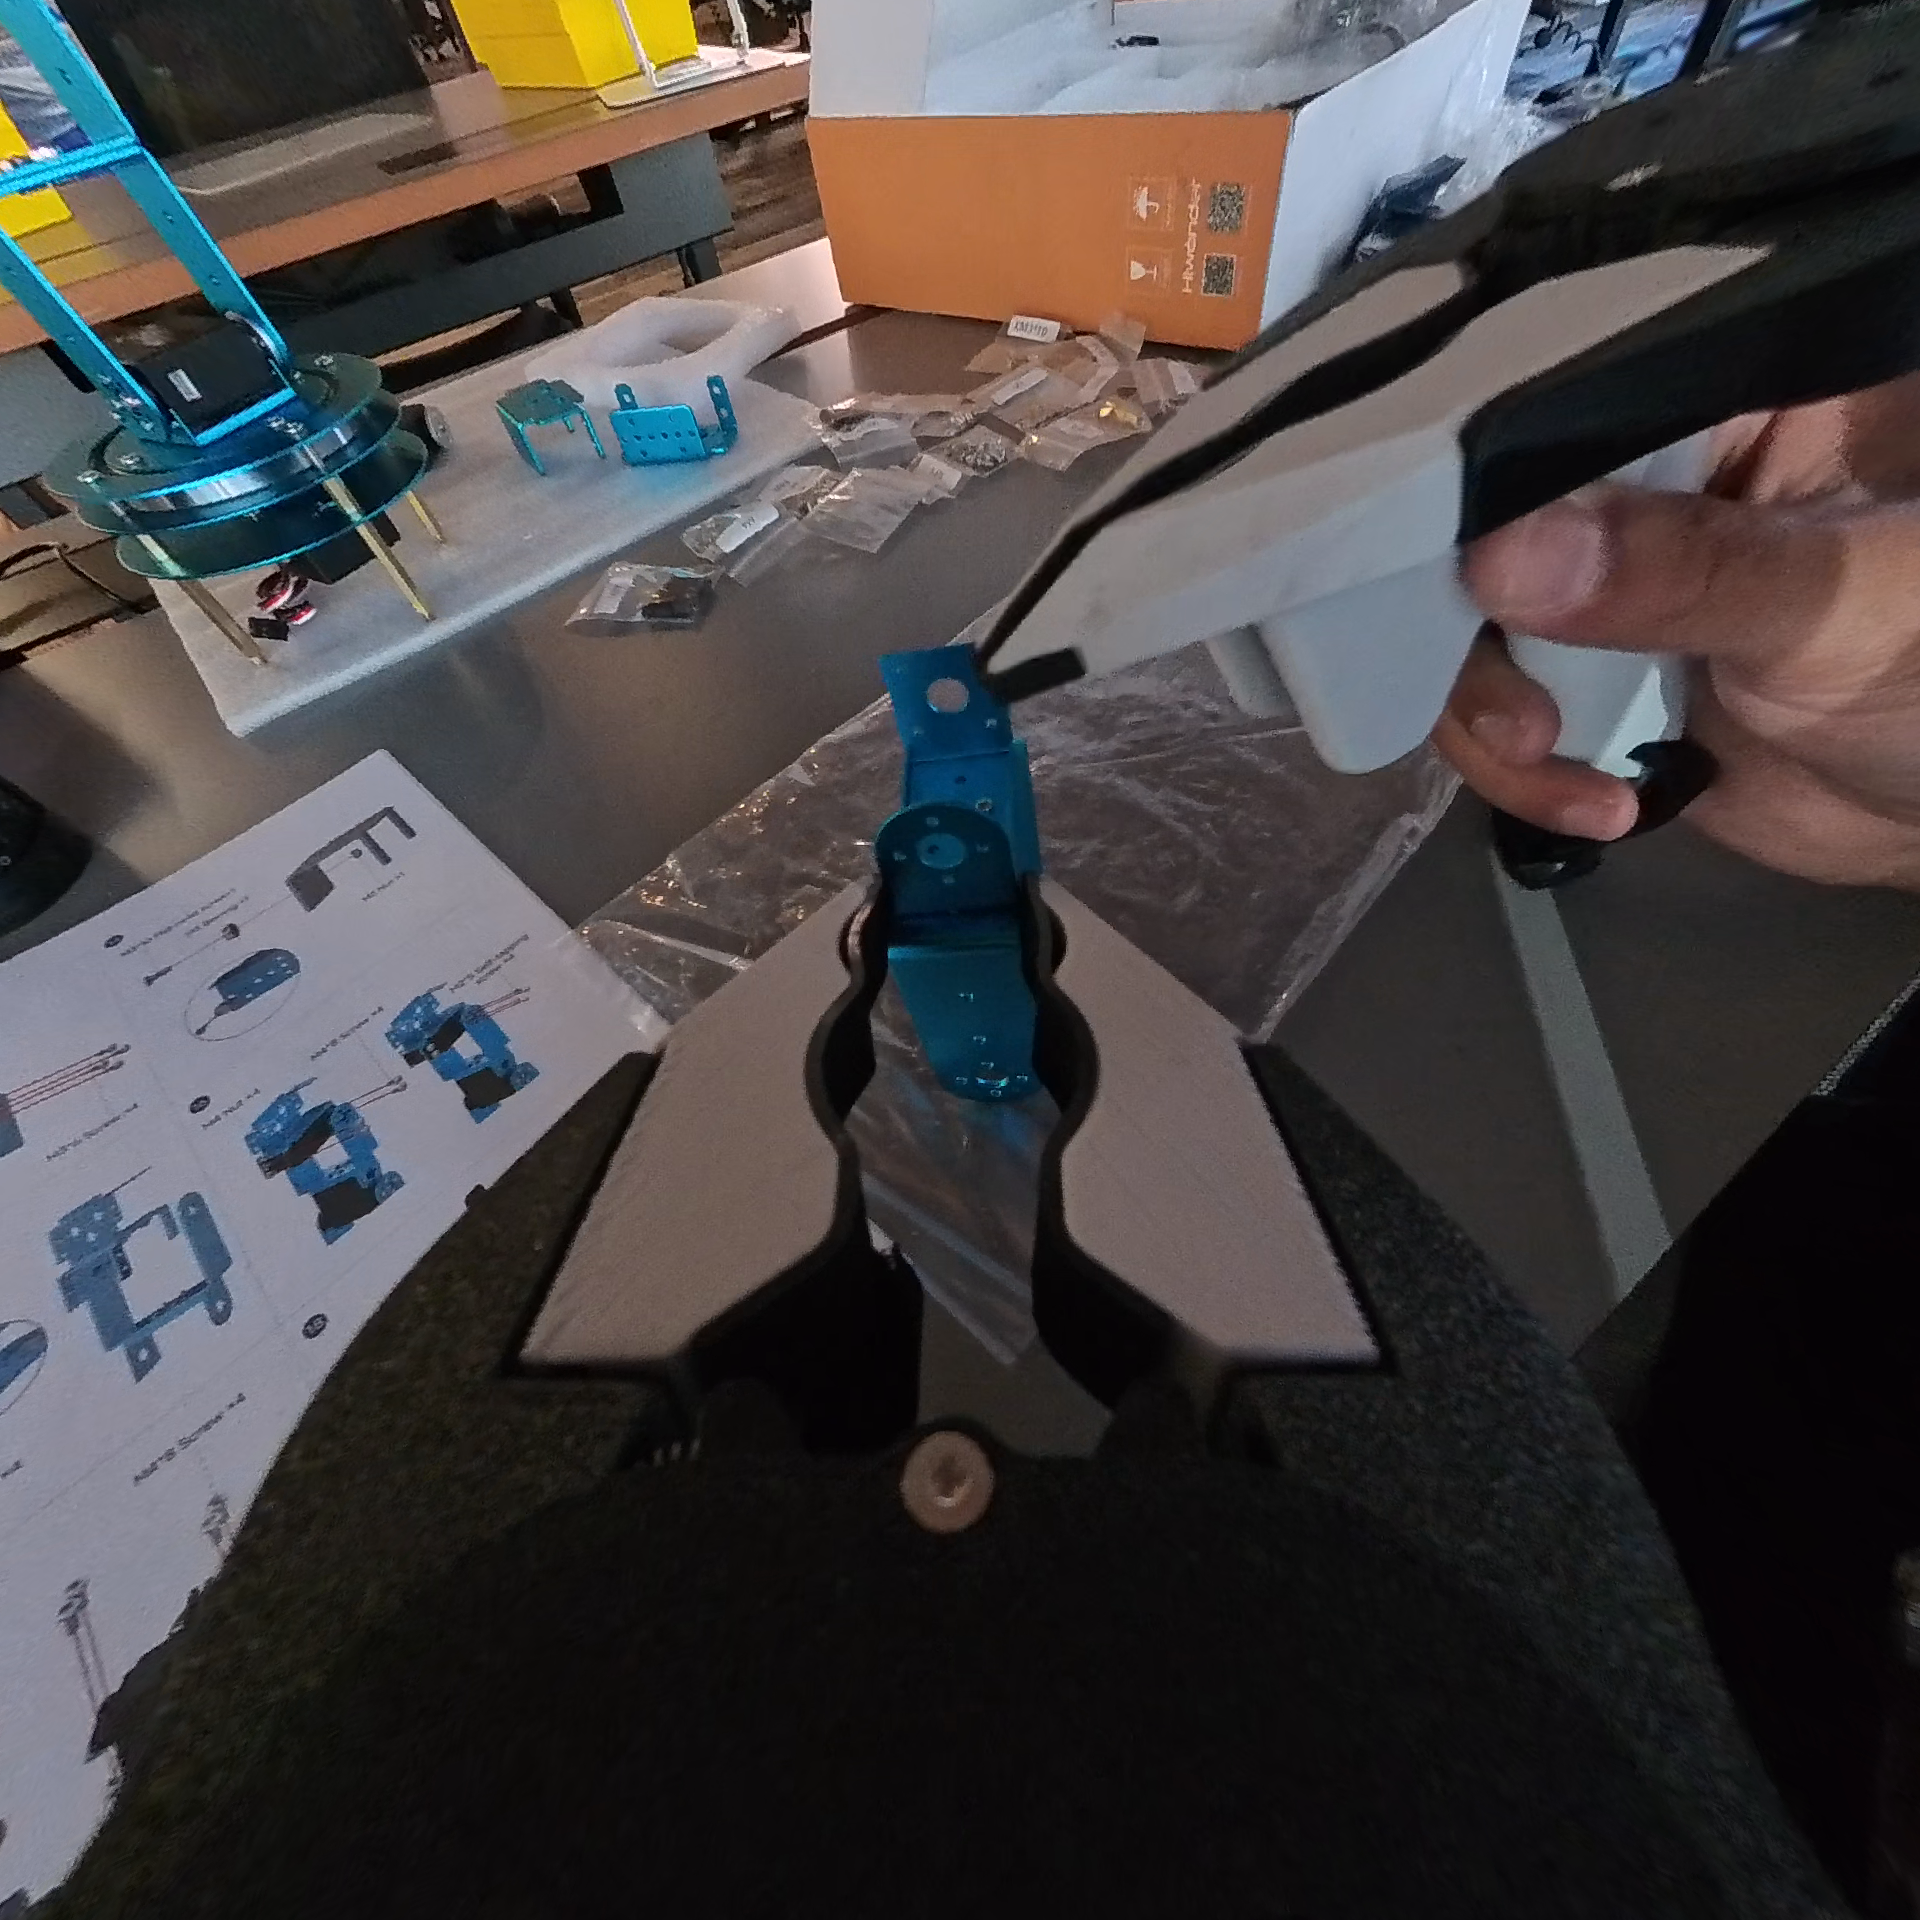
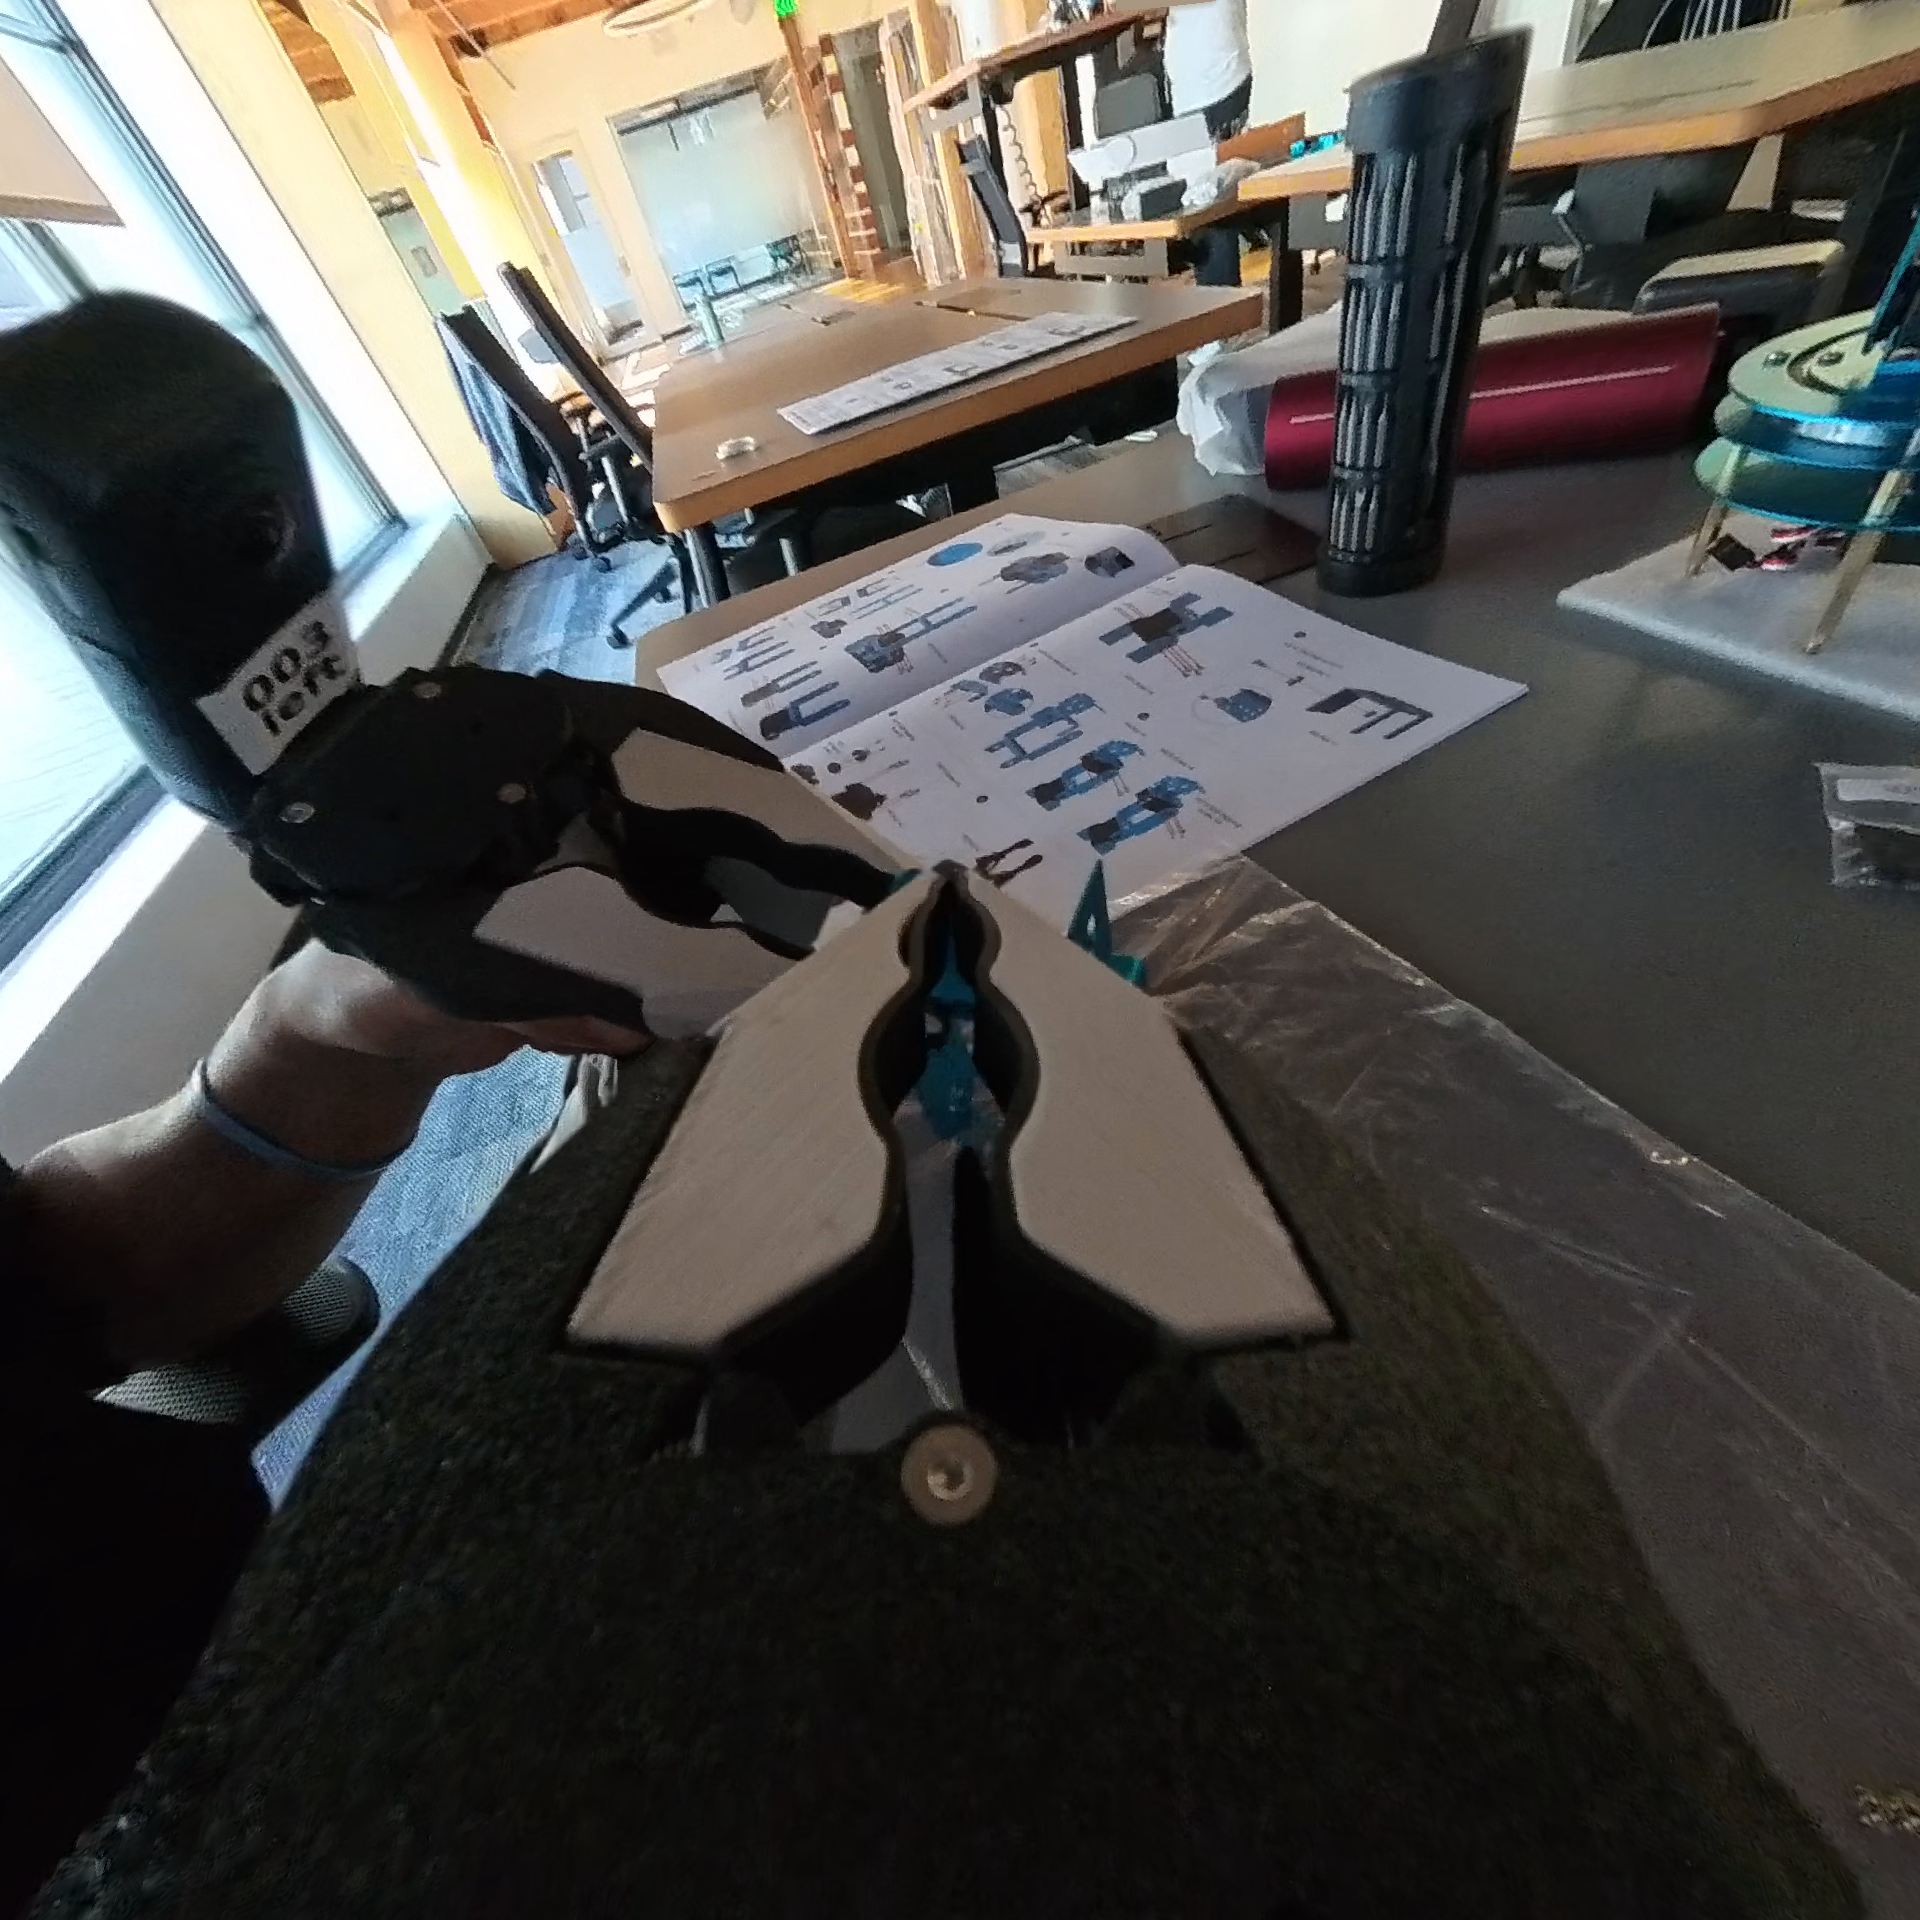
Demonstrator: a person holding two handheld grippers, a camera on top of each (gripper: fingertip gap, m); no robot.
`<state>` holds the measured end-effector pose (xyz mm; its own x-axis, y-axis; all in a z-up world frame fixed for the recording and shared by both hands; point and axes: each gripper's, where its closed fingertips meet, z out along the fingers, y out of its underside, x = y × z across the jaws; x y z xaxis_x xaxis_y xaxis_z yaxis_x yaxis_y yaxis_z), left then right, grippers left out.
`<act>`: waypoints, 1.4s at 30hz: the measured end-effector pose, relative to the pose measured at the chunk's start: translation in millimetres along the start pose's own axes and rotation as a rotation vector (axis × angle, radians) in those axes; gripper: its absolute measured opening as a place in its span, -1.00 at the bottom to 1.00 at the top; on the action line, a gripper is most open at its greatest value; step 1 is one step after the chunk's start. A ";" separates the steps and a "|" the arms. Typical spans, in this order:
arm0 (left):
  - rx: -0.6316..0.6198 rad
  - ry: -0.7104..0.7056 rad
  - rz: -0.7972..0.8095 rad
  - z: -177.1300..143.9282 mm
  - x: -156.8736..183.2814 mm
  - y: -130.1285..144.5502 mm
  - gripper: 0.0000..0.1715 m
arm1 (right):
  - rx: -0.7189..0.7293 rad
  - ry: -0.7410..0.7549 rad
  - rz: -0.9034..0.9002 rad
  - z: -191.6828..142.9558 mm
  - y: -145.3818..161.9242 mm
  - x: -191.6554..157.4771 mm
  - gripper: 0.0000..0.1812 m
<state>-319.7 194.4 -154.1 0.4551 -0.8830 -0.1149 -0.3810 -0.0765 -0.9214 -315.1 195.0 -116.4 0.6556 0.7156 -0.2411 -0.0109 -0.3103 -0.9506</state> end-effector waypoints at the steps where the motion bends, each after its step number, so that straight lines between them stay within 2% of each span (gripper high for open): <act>1: 0.000 0.000 0.002 -0.2 0.2 -0.1 -0.72 | -0.009 0.000 0.001 1.0 2.2 0.2 -1.00; 31: -0.002 -0.014 0.013 -0.2 2.9 0.3 -0.72 | 0.010 -0.011 -0.006 -2.4 -0.7 -2.4 -1.00; 42: 0.002 -0.012 0.021 -0.8 2.6 0.6 -0.72 | -0.051 0.005 -0.027 6.0 7.9 -1.6 -1.00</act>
<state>-319.4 191.7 -154.6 0.4567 -0.8787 -0.1389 -0.3894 -0.0571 -0.9193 -320.8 195.3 -124.6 0.6590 0.7210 -0.2141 0.0454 -0.3223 -0.9456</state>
